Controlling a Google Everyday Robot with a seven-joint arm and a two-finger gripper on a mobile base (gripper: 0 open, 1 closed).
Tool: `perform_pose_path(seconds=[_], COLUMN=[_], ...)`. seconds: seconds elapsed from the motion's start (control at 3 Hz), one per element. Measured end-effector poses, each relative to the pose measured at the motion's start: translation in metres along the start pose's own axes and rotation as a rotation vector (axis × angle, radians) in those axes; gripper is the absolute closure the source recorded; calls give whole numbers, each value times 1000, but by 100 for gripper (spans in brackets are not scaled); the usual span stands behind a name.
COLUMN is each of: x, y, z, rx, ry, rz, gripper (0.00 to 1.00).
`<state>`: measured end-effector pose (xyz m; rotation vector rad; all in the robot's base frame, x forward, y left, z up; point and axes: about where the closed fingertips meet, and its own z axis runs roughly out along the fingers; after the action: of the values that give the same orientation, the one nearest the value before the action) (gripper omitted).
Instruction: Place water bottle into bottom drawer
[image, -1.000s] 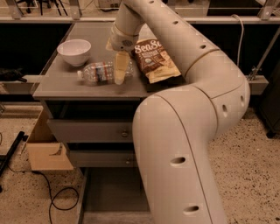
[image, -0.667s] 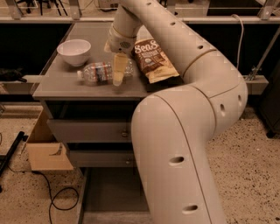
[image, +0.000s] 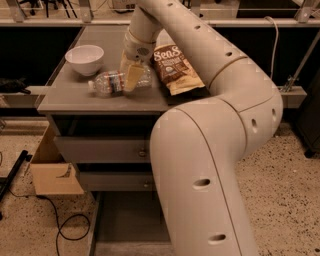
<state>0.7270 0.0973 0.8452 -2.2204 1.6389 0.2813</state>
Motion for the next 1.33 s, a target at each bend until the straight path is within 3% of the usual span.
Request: perform_pose_path(seconds=[0.33, 0.67, 1.0, 1.33], x=[0, 0, 0, 18], y=[0, 0, 0, 7], z=[0, 0, 0, -12], rx=[0, 0, 0, 19], ry=[0, 0, 0, 0], rz=[0, 0, 0, 32], gripper=[68, 100, 100, 100])
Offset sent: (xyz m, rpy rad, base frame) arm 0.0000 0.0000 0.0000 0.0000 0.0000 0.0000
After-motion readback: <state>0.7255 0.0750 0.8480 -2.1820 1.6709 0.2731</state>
